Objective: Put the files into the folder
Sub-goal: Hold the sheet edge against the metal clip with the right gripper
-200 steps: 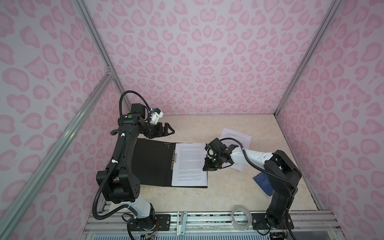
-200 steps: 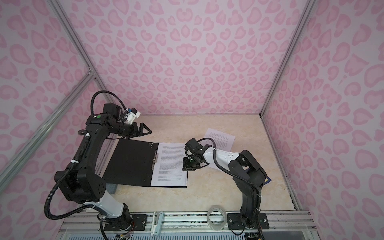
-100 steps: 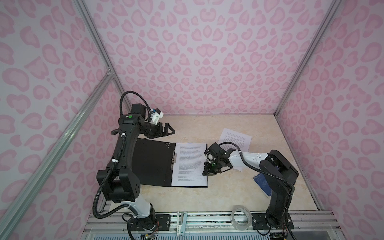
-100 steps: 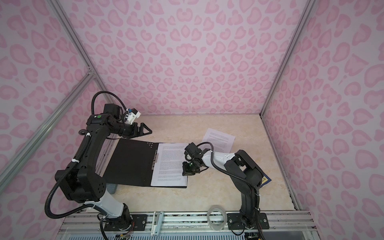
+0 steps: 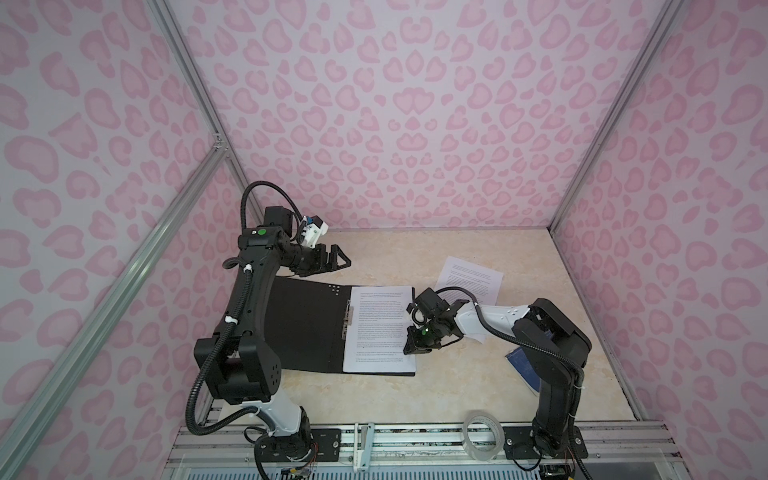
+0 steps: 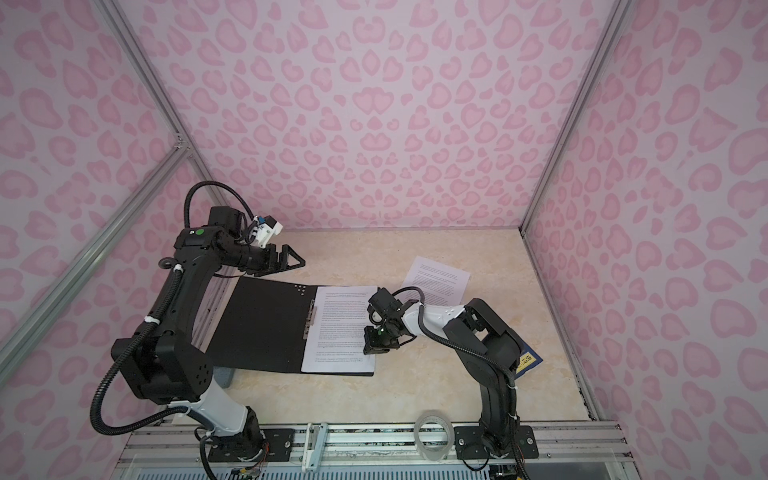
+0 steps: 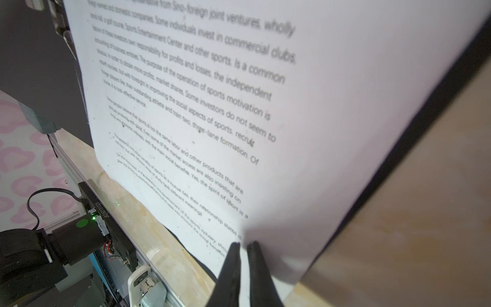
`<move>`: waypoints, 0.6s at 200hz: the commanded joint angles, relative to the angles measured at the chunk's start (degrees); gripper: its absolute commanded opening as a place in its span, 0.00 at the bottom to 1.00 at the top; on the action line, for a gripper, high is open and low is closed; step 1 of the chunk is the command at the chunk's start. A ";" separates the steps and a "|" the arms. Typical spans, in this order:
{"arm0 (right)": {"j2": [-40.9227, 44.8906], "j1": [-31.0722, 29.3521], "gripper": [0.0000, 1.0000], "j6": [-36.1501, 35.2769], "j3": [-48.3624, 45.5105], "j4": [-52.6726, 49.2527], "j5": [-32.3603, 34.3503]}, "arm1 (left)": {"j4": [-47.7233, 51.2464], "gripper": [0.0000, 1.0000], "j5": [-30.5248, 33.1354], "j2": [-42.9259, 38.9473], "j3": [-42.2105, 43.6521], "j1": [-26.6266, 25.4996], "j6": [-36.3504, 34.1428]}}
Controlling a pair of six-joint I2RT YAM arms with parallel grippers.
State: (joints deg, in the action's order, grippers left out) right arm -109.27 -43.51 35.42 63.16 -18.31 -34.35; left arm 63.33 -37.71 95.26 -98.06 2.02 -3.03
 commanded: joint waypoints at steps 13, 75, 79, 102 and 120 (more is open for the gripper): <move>0.23 -0.18 0.17 -0.64 0.96 -1.95 1.80 | 0.57 0.98 -1.22 0.53 -1.03 -0.60 -0.14; 7.04 1.33 0.26 -0.95 4.55 -5.32 8.58 | 0.65 0.98 3.01 3.17 -6.14 -6.75 -0.71; 7.56 1.54 0.26 -0.99 4.76 -5.34 8.95 | 0.64 0.98 3.56 3.53 -6.73 -7.39 -0.67; 10.37 3.74 0.27 -1.03 4.44 -5.49 11.69 | 0.74 0.98 5.06 6.45 -10.62 -10.91 -0.24; 12.80 6.55 0.28 -1.45 2.84 -5.69 13.77 | 0.90 0.98 5.92 9.65 -14.32 -13.88 0.04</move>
State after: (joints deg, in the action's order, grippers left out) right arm -98.50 -39.42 34.92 67.53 -22.74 -25.28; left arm 63.35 -33.71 102.00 -108.90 -9.15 -3.05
